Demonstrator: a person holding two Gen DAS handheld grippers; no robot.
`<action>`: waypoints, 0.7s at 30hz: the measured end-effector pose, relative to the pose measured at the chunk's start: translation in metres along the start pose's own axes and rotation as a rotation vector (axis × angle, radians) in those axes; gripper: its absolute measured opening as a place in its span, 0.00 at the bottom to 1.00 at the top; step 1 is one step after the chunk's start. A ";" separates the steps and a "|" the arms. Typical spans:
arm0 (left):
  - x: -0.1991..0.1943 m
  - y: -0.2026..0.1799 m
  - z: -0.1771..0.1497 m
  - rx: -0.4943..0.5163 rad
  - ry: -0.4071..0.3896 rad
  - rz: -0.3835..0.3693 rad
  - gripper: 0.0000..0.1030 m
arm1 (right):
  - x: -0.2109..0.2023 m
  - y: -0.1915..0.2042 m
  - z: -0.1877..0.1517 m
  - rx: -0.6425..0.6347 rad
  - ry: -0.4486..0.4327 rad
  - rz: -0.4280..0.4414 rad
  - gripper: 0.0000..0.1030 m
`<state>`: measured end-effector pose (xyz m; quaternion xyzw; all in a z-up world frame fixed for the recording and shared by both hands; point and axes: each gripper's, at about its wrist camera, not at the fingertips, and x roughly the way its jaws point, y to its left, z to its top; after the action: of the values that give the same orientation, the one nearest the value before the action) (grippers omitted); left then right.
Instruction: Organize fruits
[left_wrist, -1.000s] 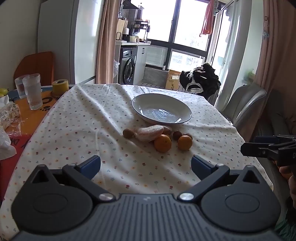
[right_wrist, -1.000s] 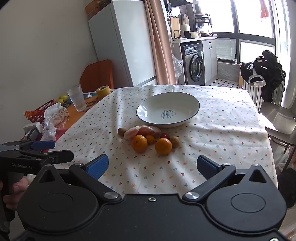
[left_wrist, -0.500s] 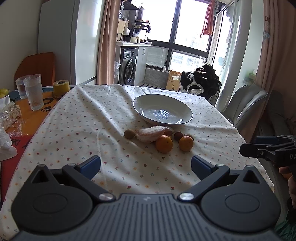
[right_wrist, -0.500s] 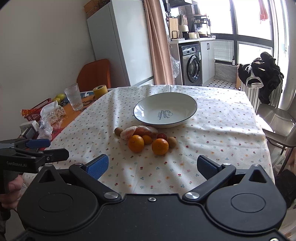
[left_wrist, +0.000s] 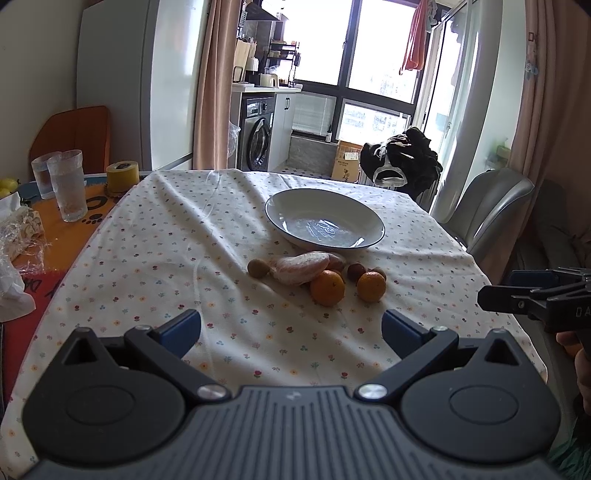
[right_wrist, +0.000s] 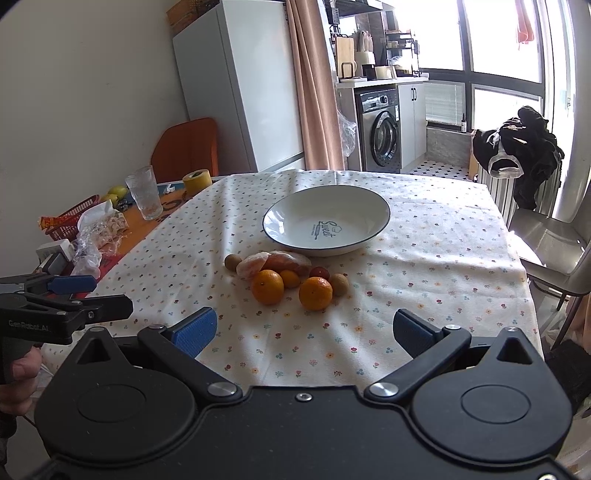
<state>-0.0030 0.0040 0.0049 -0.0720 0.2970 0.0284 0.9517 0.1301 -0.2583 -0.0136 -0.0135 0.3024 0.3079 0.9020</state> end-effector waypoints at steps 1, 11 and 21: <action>0.000 0.000 0.000 0.000 0.001 0.001 1.00 | 0.000 0.000 0.000 0.000 0.000 -0.001 1.00; -0.002 0.001 0.000 -0.004 -0.004 0.002 1.00 | 0.000 0.003 -0.001 -0.013 -0.003 0.001 1.00; -0.002 0.002 0.001 -0.007 -0.002 0.006 1.00 | -0.001 0.004 -0.001 -0.025 -0.009 -0.006 1.00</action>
<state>-0.0041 0.0064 0.0068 -0.0743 0.2959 0.0321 0.9518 0.1271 -0.2557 -0.0130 -0.0243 0.2943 0.3091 0.9040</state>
